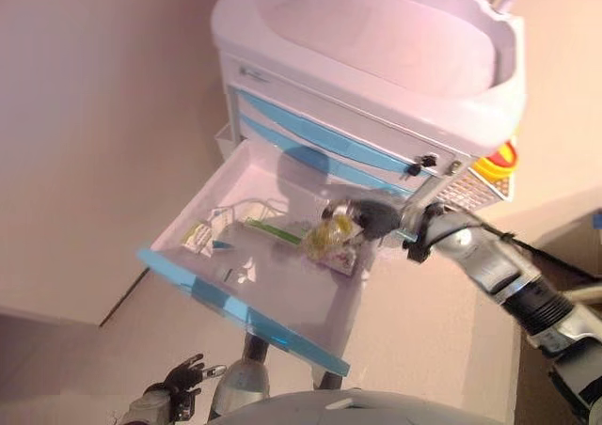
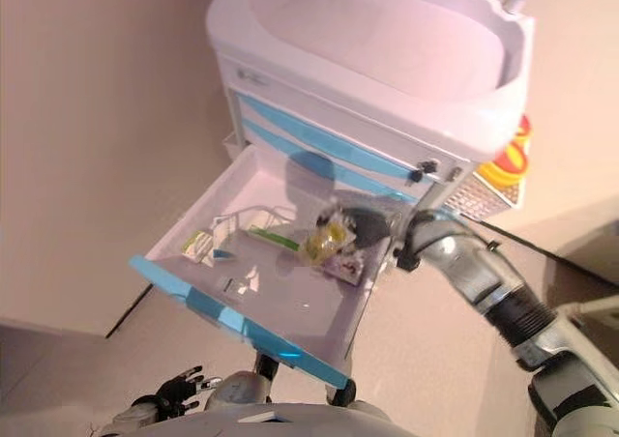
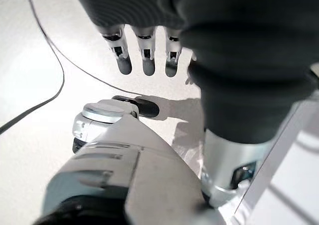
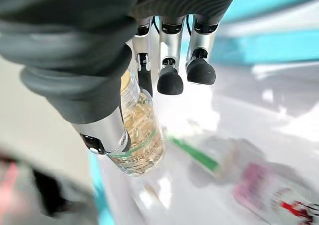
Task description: Open the drawer and pick up the medicine
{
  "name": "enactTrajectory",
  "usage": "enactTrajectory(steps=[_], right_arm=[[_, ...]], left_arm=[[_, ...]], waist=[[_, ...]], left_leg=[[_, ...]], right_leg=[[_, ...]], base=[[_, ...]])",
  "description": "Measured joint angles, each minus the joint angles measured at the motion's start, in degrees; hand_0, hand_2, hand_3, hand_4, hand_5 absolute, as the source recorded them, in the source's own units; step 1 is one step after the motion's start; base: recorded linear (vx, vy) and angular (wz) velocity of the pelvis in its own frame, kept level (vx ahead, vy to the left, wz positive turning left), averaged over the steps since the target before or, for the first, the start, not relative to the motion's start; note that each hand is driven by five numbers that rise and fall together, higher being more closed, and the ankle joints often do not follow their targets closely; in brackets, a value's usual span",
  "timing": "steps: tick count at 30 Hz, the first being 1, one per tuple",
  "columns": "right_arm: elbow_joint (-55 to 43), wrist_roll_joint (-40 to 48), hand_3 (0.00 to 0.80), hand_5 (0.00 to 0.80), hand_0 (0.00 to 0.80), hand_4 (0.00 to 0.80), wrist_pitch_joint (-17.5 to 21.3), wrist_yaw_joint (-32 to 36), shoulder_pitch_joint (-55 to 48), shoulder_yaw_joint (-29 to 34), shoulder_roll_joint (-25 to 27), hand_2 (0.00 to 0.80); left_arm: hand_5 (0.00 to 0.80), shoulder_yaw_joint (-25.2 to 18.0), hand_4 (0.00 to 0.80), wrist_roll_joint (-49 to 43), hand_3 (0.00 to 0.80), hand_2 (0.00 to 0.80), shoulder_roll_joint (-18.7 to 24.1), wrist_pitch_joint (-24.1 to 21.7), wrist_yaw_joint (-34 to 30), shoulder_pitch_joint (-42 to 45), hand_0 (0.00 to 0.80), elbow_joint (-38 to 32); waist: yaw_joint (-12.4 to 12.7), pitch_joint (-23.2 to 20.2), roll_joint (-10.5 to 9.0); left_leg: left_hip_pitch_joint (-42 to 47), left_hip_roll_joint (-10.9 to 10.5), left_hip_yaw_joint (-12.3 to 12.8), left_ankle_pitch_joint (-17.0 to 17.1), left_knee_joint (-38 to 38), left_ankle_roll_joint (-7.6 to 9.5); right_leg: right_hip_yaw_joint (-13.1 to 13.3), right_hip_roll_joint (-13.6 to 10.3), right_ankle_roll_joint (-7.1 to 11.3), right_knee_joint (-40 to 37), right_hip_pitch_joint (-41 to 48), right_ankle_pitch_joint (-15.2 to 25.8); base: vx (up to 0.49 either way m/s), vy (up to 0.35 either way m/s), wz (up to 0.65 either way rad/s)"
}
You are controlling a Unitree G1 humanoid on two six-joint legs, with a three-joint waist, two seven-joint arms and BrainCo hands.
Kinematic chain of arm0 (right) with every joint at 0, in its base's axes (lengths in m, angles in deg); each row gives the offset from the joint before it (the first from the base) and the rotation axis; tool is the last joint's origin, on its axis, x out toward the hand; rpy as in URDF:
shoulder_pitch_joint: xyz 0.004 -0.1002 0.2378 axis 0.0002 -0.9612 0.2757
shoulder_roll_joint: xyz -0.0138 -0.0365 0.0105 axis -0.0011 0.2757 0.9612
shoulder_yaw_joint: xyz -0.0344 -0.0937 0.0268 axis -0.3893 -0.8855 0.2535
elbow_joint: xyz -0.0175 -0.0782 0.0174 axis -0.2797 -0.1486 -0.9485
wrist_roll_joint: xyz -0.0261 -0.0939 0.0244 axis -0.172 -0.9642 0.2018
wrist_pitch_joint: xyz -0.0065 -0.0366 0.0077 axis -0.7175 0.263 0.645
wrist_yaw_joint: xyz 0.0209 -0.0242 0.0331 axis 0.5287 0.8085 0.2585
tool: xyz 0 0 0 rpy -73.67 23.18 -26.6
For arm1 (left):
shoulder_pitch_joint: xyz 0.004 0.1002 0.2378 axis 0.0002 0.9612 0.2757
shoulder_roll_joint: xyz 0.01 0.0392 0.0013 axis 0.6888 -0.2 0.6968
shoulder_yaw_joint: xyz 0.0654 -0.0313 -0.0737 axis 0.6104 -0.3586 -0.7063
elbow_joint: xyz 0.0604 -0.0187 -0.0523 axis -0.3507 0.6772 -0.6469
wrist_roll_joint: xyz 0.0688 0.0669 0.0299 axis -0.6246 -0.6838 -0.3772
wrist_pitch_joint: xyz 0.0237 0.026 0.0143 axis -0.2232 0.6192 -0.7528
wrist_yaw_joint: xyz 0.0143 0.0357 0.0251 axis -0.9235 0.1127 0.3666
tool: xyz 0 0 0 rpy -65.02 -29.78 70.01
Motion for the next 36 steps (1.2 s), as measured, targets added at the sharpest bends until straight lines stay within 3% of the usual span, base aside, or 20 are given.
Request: enactTrajectory(steps=[6,10,14,21,26,36], right_arm=[[2.2,17.2,0.800,0.800,0.800,0.800,-2.4,-1.0,5.5,8.6,0.2,0.800],[8.9,20.8,0.800,0.800,0.800,0.800,-2.5,-5.0,11.3,11.0,0.4,0.800],[17.3,22.9,0.800,0.800,0.800,0.800,-2.9,-9.8,16.8,11.0,4.2,0.800],[35.3,23.0,0.800,0.800,0.800,0.800,-5.0,-15.9,26.2,10.1,9.6,0.800],[43.8,22.1,0.800,0.800,0.800,0.800,-8.0,-17.3,30.9,4.2,11.1,0.800],[55.5,8.9,0.800,0.800,0.800,0.800,-9.8,-15.4,39.5,-5.9,11.4,0.800]], left_arm=[[0.000,0.2,0.000,0.0,0.000,0.000,-0.5,-0.1,-0.2,-0.2,0.000,0.0],[0.000,0.2,0.000,0.1,0.000,0.000,-0.8,0.0,-0.1,-0.2,0.000,0.4],[0.000,0.3,0.000,0.2,0.000,0.000,-0.9,0.0,-0.1,-0.5,0.000,1.0],[0.000,0.3,0.000,0.8,0.000,0.000,-0.8,0.3,0.0,-0.6,0.000,2.7],[0.000,0.3,0.000,1.1,0.000,0.000,-0.7,1.3,0.6,-0.6,0.000,3.1],[0.000,0.3,0.000,1.7,0.000,0.000,1.1,1.8,0.8,-0.4,0.000,4.0]], waist=[[-1.7,-0.2,-0.03],[-1.7,-0.3,-0.02],[-1.3,-0.6,-0.17],[-0.6,-1.8,-0.67],[0.0,-2.7,-1.36],[3.8,-3.0,-1.92]], left_leg=[[1.1,0.0,1.2,-0.1,0.0,0.38],[2.3,0.0,1.5,-0.2,0.0,0.50],[3.1,0.0,1.9,-0.6,0.0,0.52],[4.2,-0.1,1.8,-0.6,0.0,0.53],[4.2,-0.1,1.1,-1.0,0.0,0.10],[3.7,-0.4,-0.8,-0.4,0.0,0.33]], right_leg=[[1.3,0.0,0.04,0.0,0.5,0.1],[1.7,0.2,0.05,0.1,1.4,0.1],[1.9,0.2,0.06,0.0,2.2,0.1],[1.8,0.2,0.09,-0.2,3.5,0.1],[1.6,0.2,0.08,-0.2,3.6,0.1],[-1.0,0.1,0.20,-1.0,4.6,0.0]], base=[[0.038,0.021,-0.11],[0.058,0.009,-0.06],[0.049,-0.006,-0.03],[0.043,-0.005,0.00],[0.045,-0.003,0.02],[0.055,0.018,0.12]])
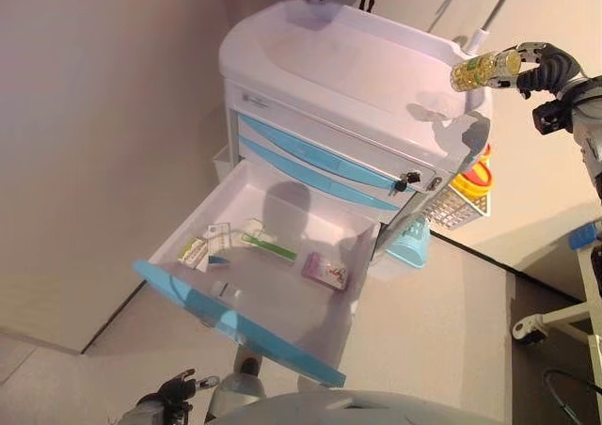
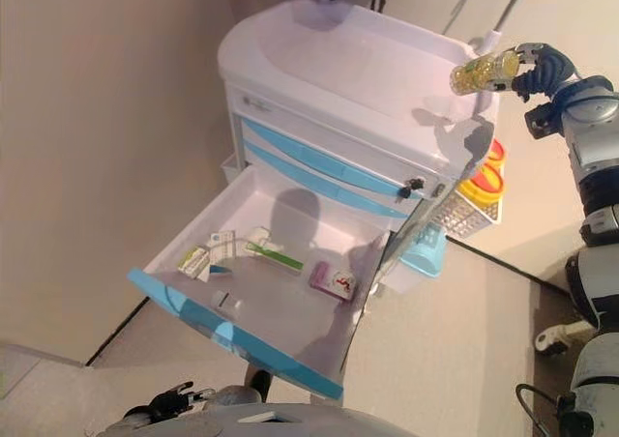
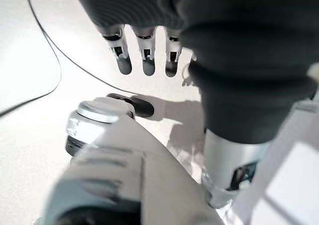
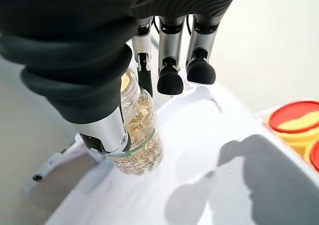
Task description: Open the drawer and pick up the medicine
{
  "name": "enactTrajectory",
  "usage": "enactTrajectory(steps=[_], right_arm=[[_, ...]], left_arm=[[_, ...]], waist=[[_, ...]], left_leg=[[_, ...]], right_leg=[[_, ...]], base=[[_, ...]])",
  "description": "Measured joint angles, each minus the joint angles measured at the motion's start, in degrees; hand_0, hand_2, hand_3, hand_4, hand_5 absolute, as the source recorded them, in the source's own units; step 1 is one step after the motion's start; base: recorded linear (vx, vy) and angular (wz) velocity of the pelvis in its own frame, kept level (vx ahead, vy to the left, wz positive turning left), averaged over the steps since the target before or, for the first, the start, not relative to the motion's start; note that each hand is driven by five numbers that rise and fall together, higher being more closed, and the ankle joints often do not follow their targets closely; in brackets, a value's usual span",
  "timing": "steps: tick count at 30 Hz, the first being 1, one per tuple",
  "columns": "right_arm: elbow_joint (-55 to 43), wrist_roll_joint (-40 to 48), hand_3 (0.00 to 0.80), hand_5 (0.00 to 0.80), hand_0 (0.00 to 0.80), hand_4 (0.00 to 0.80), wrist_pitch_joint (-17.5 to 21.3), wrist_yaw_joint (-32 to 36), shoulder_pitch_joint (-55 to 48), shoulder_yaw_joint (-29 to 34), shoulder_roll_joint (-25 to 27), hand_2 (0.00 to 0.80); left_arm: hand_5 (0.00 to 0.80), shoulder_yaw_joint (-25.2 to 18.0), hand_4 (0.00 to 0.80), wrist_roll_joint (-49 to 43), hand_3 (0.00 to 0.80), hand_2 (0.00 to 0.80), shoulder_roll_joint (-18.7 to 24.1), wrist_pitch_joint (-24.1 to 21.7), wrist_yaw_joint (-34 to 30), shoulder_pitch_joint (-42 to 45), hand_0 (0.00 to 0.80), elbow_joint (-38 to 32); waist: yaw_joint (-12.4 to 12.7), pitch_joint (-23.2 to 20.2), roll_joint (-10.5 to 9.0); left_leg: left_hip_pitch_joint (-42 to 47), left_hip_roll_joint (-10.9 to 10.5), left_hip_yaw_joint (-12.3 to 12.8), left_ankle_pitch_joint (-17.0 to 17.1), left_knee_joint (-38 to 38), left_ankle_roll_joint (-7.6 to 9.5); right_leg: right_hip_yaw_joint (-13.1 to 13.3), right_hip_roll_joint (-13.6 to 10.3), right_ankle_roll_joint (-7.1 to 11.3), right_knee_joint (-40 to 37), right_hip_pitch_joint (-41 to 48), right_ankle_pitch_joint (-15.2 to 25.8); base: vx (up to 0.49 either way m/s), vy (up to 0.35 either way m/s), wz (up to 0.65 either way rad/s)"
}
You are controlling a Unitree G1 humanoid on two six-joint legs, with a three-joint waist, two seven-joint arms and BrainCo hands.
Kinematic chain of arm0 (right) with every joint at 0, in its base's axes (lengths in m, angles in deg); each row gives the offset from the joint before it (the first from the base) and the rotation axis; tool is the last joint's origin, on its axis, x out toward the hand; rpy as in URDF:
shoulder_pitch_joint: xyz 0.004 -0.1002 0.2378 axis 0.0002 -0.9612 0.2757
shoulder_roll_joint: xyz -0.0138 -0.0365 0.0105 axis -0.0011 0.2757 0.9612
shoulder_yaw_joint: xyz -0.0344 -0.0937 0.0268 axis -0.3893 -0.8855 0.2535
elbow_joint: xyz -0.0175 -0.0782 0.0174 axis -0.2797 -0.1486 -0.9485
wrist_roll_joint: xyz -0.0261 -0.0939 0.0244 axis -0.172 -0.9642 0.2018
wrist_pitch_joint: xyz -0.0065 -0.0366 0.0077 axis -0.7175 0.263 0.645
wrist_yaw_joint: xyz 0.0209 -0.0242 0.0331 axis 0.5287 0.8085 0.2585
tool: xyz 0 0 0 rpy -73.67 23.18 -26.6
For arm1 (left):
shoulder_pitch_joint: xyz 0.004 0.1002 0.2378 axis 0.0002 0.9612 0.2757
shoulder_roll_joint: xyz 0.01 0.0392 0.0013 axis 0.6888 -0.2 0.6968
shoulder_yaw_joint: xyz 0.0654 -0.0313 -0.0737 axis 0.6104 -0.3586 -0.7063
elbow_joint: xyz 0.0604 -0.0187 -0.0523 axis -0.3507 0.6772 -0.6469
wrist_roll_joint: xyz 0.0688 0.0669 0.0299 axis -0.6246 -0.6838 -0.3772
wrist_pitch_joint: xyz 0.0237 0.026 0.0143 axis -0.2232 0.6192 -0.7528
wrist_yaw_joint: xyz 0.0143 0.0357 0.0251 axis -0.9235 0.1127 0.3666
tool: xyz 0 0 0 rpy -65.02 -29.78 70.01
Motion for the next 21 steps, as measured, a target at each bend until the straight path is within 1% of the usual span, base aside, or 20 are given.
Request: enactTrajectory(steps=[3,6,10,14,17,21], right_arm=[[2.6,-3.3,0.800,0.800,0.800,0.800,-0.1,0.7,3.1,-2.1,0.2,0.800],[4.7,-5.2,0.800,0.800,0.800,0.800,-0.4,1.1,4.8,-3.3,0.7,0.800],[6.3,-7.5,0.800,0.800,0.800,0.800,-1.0,1.8,5.3,-4.2,1.5,0.800],[6.5,-11.1,0.800,0.800,0.800,0.800,-1.7,5.0,6.4,-6.5,2.8,0.800],[7.1,-12.4,0.800,0.800,0.800,0.800,-2.5,8.2,8.3,-8.5,3.0,0.800],[7.1,-13.9,0.800,0.800,0.800,0.800,-4.1,12.4,8.7,-8.9,3.0,0.800]], left_arm=[[0.000,0.0,0.000,0.3,0.000,0.000,0.2,0.6,0.0,0.2,0.000,0.0],[0.000,0.0,0.000,0.3,0.000,0.000,0.2,0.6,0.1,0.5,0.000,0.0],[0.000,0.0,0.000,0.3,0.000,0.000,0.6,0.5,0.2,1.0,0.000,0.4],[0.000,-0.1,0.000,0.3,0.000,0.000,1.3,0.5,0.2,1.1,0.000,0.7],[0.000,-0.2,0.000,0.2,0.000,0.000,2.1,-0.2,0.2,1.4,0.000,0.9],[0.000,-0.5,0.000,0.2,0.000,0.000,2.4,-1.4,0.2,0.8,0.000,0.9]], waist=[[1.0,0.0,-0.10],[2.2,0.4,-0.68],[3.4,1.3,-2.26],[4.3,2.6,-3.64],[4.7,3.1,-4.06],[5.0,3.5,-4.31]], left_leg=[[-0.7,-0.1,-1.0,0.4,0.0,0.03],[-1.1,-0.2,-1.9,0.5,0.0,-0.07],[-1.6,-0.4,-3.0,0.6,0.0,-0.46],[-1.9,-0.6,-3.4,0.7,0.0,-0.38],[-2.1,-0.7,-3.6,0.7,0.0,-0.33],[-3.0,-0.8,-4.0,0.7,0.6,-0.35]], right_leg=[[-0.9,0.0,-0.01,-0.2,-0.1,0.0],[-1.8,0.1,0.07,-0.3,0.0,-0.1],[-3.2,0.1,0.18,-0.4,0.2,-0.2],[-3.4,-0.1,0.24,-0.4,0.2,-0.2],[-3.4,-0.2,0.35,-0.4,0.1,-0.3],[-3.4,-0.1,0.43,-0.4,-0.2,-0.4]], base=[[0.061,0.000,0.17],[0.051,-0.019,0.16],[0.038,-0.020,0.16],[0.029,-0.017,0.06],[0.028,-0.021,0.05],[0.028,-0.020,0.07]])
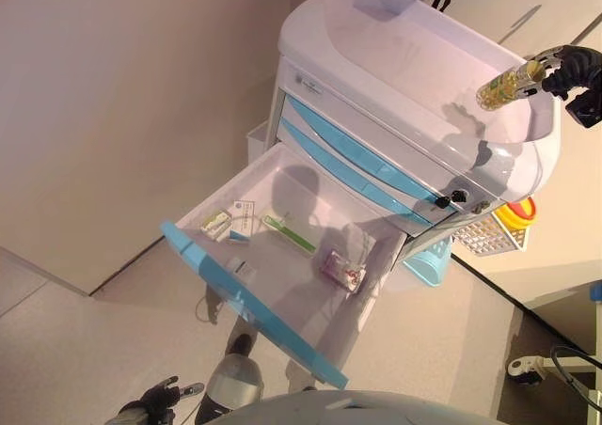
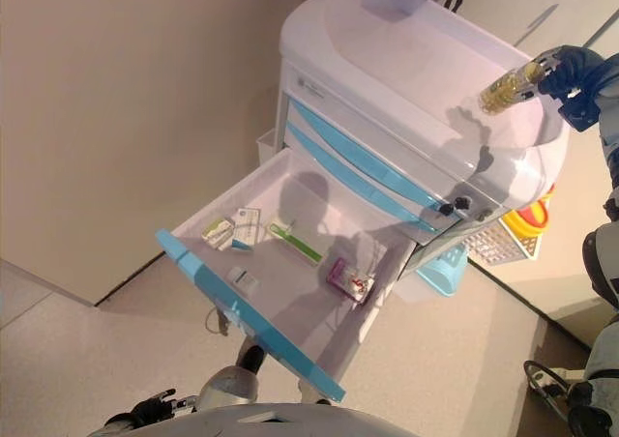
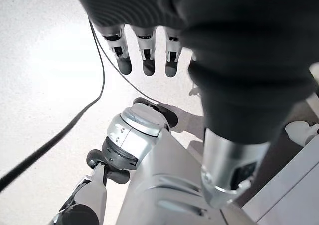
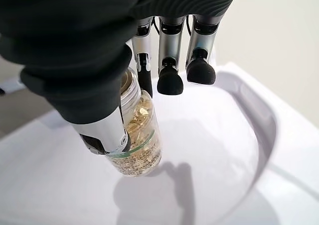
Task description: Open the drawer and pick up the medicine
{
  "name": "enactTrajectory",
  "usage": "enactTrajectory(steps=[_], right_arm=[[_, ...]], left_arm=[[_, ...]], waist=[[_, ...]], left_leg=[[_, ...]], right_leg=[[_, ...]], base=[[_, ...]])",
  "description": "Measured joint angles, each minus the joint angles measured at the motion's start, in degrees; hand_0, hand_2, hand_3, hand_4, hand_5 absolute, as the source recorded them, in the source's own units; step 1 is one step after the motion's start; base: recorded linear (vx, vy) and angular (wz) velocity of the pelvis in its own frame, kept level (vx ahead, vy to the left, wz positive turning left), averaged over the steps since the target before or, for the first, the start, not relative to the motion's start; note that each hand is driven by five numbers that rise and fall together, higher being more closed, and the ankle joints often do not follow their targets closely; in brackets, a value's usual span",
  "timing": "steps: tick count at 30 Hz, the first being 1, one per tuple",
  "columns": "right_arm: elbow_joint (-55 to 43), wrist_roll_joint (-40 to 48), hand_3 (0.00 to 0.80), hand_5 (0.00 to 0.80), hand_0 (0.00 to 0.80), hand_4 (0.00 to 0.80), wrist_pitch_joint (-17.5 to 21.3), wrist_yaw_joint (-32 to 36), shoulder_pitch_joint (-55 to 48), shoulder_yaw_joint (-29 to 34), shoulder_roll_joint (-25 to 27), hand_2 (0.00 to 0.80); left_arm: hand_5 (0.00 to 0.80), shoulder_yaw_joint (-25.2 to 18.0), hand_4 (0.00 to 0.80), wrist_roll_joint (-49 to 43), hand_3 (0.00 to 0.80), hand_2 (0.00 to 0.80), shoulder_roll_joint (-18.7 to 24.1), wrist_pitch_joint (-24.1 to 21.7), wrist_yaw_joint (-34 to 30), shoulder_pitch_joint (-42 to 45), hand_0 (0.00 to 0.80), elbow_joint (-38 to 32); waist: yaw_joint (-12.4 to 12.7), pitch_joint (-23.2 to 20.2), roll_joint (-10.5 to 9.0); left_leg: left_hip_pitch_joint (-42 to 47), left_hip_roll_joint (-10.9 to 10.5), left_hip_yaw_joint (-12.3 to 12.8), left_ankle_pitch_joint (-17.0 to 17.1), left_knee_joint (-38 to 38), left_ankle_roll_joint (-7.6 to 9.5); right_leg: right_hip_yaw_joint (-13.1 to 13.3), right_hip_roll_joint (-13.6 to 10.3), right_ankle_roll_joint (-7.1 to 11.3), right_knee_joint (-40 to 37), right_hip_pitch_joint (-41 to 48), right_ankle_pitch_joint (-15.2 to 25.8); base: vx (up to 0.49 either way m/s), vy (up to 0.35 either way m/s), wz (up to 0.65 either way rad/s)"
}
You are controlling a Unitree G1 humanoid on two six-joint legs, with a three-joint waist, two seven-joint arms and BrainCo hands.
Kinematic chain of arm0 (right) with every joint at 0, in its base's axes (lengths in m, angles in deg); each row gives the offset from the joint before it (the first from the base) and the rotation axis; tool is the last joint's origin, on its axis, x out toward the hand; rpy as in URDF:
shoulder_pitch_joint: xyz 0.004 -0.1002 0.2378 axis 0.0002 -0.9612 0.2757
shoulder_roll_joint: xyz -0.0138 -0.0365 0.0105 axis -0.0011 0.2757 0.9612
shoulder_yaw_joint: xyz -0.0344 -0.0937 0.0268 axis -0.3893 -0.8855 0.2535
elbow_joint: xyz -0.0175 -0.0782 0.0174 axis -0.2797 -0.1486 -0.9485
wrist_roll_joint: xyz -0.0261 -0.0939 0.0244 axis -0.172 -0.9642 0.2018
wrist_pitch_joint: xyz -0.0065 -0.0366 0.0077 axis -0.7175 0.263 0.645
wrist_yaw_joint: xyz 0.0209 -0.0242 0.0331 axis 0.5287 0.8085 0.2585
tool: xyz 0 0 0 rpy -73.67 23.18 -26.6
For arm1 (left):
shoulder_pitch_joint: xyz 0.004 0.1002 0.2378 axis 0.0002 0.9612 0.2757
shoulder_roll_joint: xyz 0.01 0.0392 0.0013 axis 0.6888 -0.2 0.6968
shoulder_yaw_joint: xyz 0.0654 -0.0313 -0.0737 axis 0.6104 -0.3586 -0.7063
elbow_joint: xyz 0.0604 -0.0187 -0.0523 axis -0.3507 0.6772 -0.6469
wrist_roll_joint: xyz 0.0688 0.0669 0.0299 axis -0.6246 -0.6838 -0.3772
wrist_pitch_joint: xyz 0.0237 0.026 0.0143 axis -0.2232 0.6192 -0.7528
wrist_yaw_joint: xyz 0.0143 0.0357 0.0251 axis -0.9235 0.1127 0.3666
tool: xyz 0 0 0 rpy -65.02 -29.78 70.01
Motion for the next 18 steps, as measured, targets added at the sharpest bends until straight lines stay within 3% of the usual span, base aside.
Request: enactTrajectory(steps=[10,18], right_arm=[[2.1,-1.2,0.800,0.800,0.800,0.800,-2.1,1.7,0.0,-1.4,0.0,0.800],[2.3,-1.7,0.800,0.800,0.800,0.800,-2.0,2.9,0.0,-1.4,0.0,0.800]], left_arm=[[0.000,0.0,0.000,0.0,0.000,0.000,0.0,-1.8,0.1,-0.1,0.000,0.0],[0.000,0.0,0.000,0.0,0.000,0.000,0.1,-1.9,0.2,-0.1,0.000,-0.1]], waist=[[0.6,1.3,-1.38],[0.9,1.5,-1.34]], left_leg=[[-1.0,0.1,-0.3,-0.1,0.9,-0.12],[-2.0,0.0,-0.4,-0.1,1.2,-0.13]], right_leg=[[0.0,0.2,0.02,0.0,-0.2,0.0],[0.0,0.2,-0.01,0.1,-1.0,0.0]], base=[[0.013,-0.008,0.02],[0.018,-0.001,0.02]])
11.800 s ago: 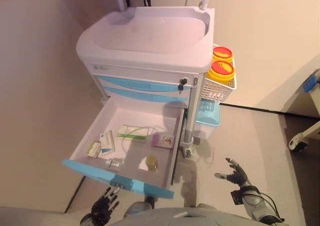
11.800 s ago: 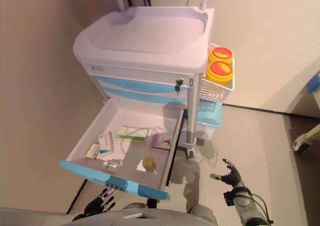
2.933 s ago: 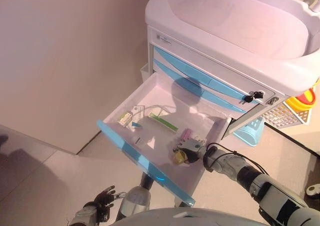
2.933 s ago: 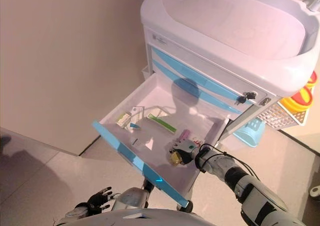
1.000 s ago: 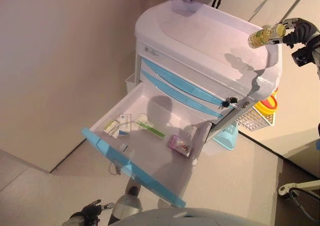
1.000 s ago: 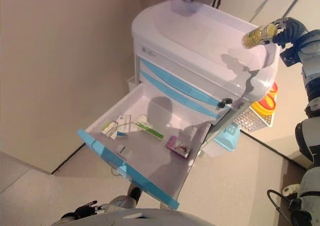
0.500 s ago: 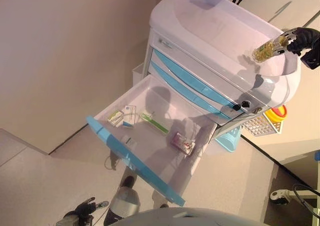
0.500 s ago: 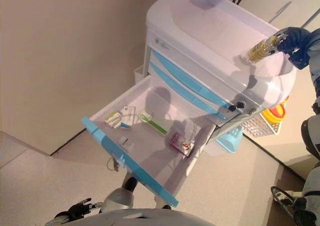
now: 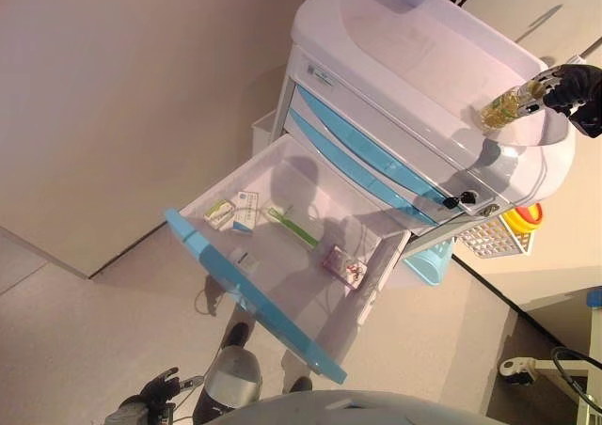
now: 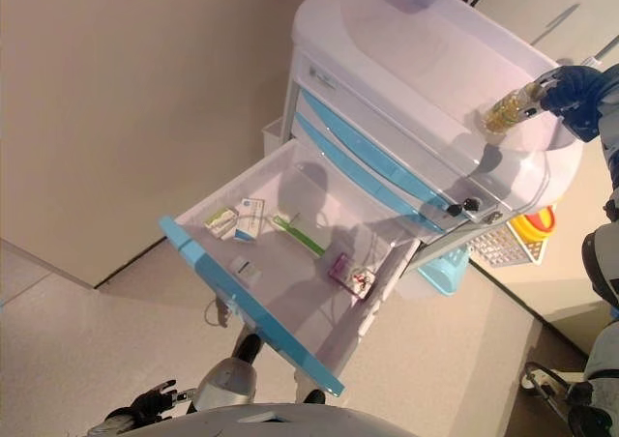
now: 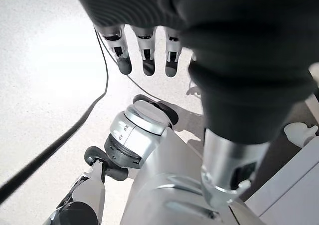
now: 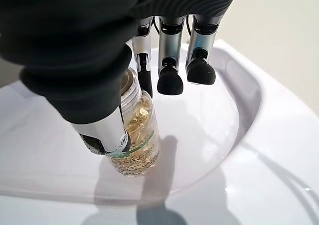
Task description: Open the drawer and pick up the medicine
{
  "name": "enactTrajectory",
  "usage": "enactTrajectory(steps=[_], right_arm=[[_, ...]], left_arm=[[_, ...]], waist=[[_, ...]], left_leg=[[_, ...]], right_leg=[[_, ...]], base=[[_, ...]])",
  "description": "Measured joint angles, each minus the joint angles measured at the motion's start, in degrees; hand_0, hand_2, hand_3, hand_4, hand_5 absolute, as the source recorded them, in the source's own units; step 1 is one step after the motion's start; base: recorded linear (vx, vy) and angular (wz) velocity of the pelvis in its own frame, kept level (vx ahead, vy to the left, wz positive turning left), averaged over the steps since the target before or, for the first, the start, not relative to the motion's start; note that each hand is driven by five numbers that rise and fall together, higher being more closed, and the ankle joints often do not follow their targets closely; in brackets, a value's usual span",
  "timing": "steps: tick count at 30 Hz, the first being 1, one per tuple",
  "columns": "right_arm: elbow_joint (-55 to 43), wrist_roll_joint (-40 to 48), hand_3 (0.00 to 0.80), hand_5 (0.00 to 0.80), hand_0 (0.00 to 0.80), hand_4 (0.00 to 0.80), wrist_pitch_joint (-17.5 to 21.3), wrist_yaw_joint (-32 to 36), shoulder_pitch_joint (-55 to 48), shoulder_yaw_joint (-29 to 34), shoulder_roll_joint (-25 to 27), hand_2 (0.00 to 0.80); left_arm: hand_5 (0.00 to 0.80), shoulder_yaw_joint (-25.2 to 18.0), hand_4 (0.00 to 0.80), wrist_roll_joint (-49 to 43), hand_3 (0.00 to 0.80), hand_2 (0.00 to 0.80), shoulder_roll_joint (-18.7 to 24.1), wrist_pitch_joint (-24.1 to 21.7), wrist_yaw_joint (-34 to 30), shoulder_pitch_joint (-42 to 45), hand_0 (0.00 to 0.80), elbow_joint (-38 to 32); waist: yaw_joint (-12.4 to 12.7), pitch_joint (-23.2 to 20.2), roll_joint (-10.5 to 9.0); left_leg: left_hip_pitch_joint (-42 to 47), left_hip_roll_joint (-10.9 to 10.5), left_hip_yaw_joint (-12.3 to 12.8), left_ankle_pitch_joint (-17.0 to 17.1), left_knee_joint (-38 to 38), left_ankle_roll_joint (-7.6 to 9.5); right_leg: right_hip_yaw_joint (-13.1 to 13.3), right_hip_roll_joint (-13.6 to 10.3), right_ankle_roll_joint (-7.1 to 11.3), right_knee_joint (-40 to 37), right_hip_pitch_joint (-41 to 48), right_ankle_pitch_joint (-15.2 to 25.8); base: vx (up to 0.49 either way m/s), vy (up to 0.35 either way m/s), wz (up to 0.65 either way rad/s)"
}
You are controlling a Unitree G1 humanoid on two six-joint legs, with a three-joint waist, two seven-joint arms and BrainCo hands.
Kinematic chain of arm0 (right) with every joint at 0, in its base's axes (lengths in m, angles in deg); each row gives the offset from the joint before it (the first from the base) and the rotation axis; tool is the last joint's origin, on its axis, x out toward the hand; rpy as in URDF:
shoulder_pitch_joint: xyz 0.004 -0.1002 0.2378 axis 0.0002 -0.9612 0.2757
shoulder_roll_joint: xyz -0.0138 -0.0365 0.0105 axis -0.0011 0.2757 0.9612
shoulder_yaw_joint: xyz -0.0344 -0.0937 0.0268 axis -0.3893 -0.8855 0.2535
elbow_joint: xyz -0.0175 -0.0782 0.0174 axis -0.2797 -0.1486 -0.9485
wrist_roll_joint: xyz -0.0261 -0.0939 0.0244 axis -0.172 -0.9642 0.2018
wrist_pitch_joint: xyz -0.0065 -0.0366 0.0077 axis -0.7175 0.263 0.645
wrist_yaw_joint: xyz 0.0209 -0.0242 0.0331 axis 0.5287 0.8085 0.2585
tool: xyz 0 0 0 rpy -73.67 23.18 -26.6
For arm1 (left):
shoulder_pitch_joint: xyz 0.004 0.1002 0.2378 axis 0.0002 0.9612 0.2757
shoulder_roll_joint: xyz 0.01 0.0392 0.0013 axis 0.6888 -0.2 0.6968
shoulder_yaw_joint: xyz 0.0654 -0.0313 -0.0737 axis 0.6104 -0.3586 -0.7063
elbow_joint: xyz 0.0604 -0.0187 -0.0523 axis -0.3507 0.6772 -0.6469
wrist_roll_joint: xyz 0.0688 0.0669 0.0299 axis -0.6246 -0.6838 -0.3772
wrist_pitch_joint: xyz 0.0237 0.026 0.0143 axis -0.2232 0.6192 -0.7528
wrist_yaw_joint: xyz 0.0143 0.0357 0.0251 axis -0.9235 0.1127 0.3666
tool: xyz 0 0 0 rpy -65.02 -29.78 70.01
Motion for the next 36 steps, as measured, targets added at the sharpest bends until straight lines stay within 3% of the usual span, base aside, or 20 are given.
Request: enactTrajectory(steps=[20,21,22,23,31,36], right_arm=[[3.9,-0.4,0.800,0.800,0.800,0.800,0.3,-0.6,2.2,0.1,0.1,0.800],[4.0,-0.4,0.747,0.747,0.747,0.747,0.3,-0.7,2.2,0.1,0.1,0.747],[4.0,-0.4,0.439,0.439,0.439,0.439,0.3,-1.0,2.2,0.1,0.1,0.439],[4.0,-0.3,0.000,0.000,0.000,0.000,0.3,-1.7,2.2,0.1,0.1,0.000],[4.5,0.0,0.000,0.000,0.000,0.000,0.9,-10.9,2.5,0.0,0.1,0.000],[4.3,0.3,0.000,0.000,0.000,0.000,4.0,-18.5,5.5,0.0,0.2,0.000]], left_arm=[[0.000,2.4,0.000,1.1,0.000,0.000,0.5,0.2,0.0,0.1,0.000,-3.3],[0.000,2.7,0.000,1.1,0.000,0.000,0.7,0.2,0.0,0.2,0.000,-3.4],[0.000,2.7,0.000,1.1,0.000,0.000,0.7,0.2,0.1,0.2,0.000,-3.4],[0.000,2.7,0.000,1.1,0.000,0.000,0.7,0.2,0.1,0.2,0.000,-3.5],[0.000,2.9,0.000,1.1,0.000,0.000,1.3,0.2,0.0,0.2,0.000,-5.4],[0.000,3.0,0.000,1.1,0.000,0.000,1.5,0.7,0.0,0.1,0.000,-5.6]], waist=[[0.6,1.0,1.31],[0.7,1.0,1.34],[0.7,1.0,1.34],[0.7,1.0,1.40],[1.6,1.6,2.16],[1.5,1.7,2.30]], left_leg=[[-2.1,-0.1,-0.9,0.1,1.2,-0.15],[-2.1,-0.1,-0.9,0.1,1.2,-0.15],[-2.2,-0.1,-0.9,0.1,1.2,-0.15],[-2.2,0.0,-1.0,0.1,1.2,-0.15],[-3.0,-0.1,-1.3,0.2,1.4,-0.17],[-3.0,-0.1,-1.2,0.2,1.4,-0.18]], right_leg=[[0.0,0.1,0.27,0.1,-1.2,-0.2],[0.0,0.1,0.27,0.1,-1.3,-0.2],[0.0,0.1,0.27,0.1,-1.3,-0.2],[0.0,0.1,0.27,0.1,-1.3,-0.2],[-0.1,0.3,-0.03,0.1,-1.9,0.0],[-0.1,0.4,-0.03,-0.1,-1.8,0.0]], base=[[-0.001,0.000,0.02],[0.000,0.000,0.00],[0.000,0.000,0.00],[0.000,0.000,0.00],[-0.007,0.000,0.01],[0.000,0.000,0.00]])
